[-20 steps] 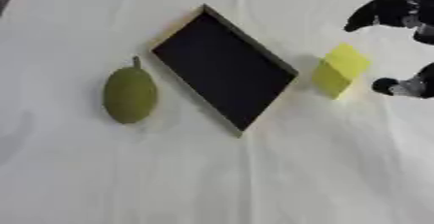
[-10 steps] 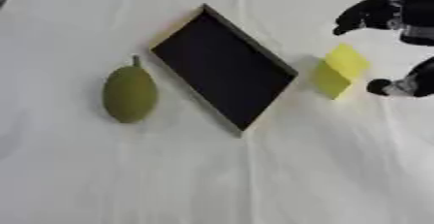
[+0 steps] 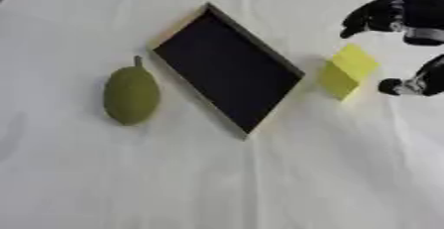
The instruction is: Pick up objects on the table and place them in the box.
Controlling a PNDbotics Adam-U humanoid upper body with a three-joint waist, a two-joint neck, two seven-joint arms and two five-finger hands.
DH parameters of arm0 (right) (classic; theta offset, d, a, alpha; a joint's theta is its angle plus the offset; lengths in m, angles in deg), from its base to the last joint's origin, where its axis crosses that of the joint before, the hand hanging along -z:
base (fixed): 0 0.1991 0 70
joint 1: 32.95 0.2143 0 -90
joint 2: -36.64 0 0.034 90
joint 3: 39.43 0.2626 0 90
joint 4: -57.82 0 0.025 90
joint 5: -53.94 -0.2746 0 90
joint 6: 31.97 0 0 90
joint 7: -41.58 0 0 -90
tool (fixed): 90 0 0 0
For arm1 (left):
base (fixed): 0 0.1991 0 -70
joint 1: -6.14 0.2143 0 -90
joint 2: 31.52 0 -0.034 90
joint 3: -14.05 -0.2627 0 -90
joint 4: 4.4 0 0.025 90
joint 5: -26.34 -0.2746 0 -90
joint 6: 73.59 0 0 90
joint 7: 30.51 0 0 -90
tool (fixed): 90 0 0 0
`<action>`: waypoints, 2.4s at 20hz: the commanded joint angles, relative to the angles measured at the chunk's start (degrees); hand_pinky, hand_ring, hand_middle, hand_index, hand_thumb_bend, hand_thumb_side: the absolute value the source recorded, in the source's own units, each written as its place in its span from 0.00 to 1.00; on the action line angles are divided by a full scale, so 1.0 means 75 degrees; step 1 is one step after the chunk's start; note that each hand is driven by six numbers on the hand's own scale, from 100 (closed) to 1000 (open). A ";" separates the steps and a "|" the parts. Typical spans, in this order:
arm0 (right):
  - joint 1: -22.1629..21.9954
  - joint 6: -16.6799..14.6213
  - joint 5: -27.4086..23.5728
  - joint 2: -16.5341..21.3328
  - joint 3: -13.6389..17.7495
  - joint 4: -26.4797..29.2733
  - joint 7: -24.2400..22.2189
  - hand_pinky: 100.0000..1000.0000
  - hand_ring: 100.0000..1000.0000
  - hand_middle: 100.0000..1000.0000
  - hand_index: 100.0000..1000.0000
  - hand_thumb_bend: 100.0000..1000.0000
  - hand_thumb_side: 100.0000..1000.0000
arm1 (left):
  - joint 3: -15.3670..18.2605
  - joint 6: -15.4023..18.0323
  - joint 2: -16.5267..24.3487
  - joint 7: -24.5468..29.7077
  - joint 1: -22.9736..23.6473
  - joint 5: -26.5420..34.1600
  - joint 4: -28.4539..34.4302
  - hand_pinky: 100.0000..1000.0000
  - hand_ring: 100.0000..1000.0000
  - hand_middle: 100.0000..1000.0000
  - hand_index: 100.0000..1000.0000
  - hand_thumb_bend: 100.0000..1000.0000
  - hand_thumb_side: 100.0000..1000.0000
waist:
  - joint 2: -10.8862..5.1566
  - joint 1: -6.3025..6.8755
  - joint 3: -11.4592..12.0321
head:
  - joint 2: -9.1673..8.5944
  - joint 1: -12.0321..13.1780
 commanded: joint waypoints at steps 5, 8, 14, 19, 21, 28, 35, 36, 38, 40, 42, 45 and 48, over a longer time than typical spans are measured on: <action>0.0433 -0.0086 -0.0110 -0.0122 -0.0153 -0.0486 -0.0067 0.87 0.91 0.86 0.89 0.38 0.00 | 0.0044 0.0026 0.0158 0.0002 -0.0054 0.0027 0.0113 0.84 0.87 0.88 1.00 0.36 0.73 | -0.0103 0.0066 0.0085 | -0.0027 -0.0113; 0.0543 -0.0140 -0.0117 -0.0211 -0.0237 -0.0622 -0.0128 0.87 0.91 0.85 0.89 0.39 0.00 | 0.0040 0.0031 0.0151 0.0008 -0.0065 0.0035 0.0113 0.83 0.87 0.88 1.00 0.35 0.73 | -0.0072 0.0061 0.0120 | -0.0047 -0.0130; 0.0521 -0.0244 0.0055 -0.0258 -0.0246 -0.0937 -0.0264 0.87 0.92 0.85 0.88 0.41 0.00 | 0.0047 0.0042 0.0140 0.0005 -0.0040 0.0043 0.0113 0.84 0.87 0.88 1.00 0.34 0.74 | -0.0003 0.0033 0.0148 | -0.0016 -0.0131; 0.0520 -0.0273 0.0060 -0.0300 -0.0167 -0.1114 -0.0268 0.87 0.92 0.86 0.88 0.41 0.00 | 0.0043 0.0088 0.0121 0.0025 -0.0036 0.0070 0.0113 0.84 0.88 0.88 1.00 0.32 0.74 | 0.0040 0.0025 0.0136 | -0.0010 -0.0112; 0.0553 -0.0194 0.0080 -0.0316 -0.0155 -0.1170 -0.0287 0.88 0.92 0.85 0.88 0.38 0.00 | 0.0035 0.0096 0.0115 0.0047 -0.0034 0.0074 0.0113 0.84 0.88 0.89 1.00 0.32 0.74 | 0.0052 0.0027 0.0134 | -0.0002 -0.0113; 0.0613 0.0058 0.0114 -0.0359 -0.0233 -0.1249 -0.0497 0.88 0.92 0.86 0.89 0.37 0.00 | 0.0045 0.0139 0.0103 0.0073 -0.0017 0.0101 0.0113 0.84 0.88 0.89 1.00 0.31 0.74 | 0.0082 0.0016 0.0147 | -0.0019 -0.0127; 0.0756 0.0039 0.0165 -0.0464 -0.0322 -0.1316 -0.0558 0.87 0.91 0.83 0.87 0.36 0.00 | 0.0030 0.0148 0.0078 0.0086 -0.0029 0.0128 0.0113 0.84 0.88 0.88 1.00 0.30 0.75 | 0.0099 -0.0008 0.0156 | -0.0064 -0.0139; 0.0780 0.0023 0.0189 -0.0483 -0.0352 -0.1345 -0.0577 0.87 0.91 0.82 0.87 0.36 0.00 | 0.0030 0.0145 0.0073 0.0088 -0.0030 0.0131 0.0113 0.84 0.88 0.88 1.00 0.30 0.75 | 0.0101 -0.0009 0.0161 | -0.0064 -0.0141; 0.0820 -0.0015 0.0283 -0.0521 -0.0407 -0.1434 -0.0607 0.87 0.91 0.80 0.86 0.35 0.00 | 0.0033 0.0148 0.0070 0.0087 -0.0031 0.0134 0.0113 0.84 0.88 0.88 1.00 0.30 0.75 | 0.0106 -0.0011 0.0175 | -0.0077 -0.0155; 0.0853 -0.0055 0.0339 -0.0572 -0.0450 -0.1530 -0.0592 0.87 0.90 0.79 0.85 0.35 0.00 | 0.0039 0.0153 0.0064 0.0081 -0.0027 0.0134 0.0113 0.84 0.88 0.88 1.00 0.30 0.75 | 0.0111 -0.0012 0.0191 | -0.0094 -0.0168; 0.0872 -0.0097 0.0362 -0.0609 -0.0486 -0.1589 -0.0553 0.86 0.89 0.76 0.82 0.33 0.00 | 0.0044 0.0151 0.0060 0.0073 -0.0017 0.0136 0.0113 0.84 0.87 0.88 1.00 0.30 0.75 | 0.0117 -0.0013 0.0202 | -0.0093 -0.0170; 0.0896 -0.0126 0.0415 -0.0650 -0.0514 -0.1659 -0.0497 0.85 0.87 0.71 0.76 0.30 0.00 | 0.0043 0.0159 0.0052 0.0073 -0.0017 0.0135 0.0113 0.84 0.87 0.88 1.00 0.30 0.75 | 0.0116 -0.0019 0.0204 | -0.0080 -0.0178; 0.0903 -0.0146 0.0452 -0.0677 -0.0540 -0.1710 -0.0437 0.84 0.85 0.67 0.72 0.27 0.00 | 0.0040 0.0164 0.0049 0.0077 -0.0017 0.0137 0.0113 0.84 0.87 0.88 1.00 0.29 0.75 | 0.0111 -0.0022 0.0204 | -0.0073 -0.0175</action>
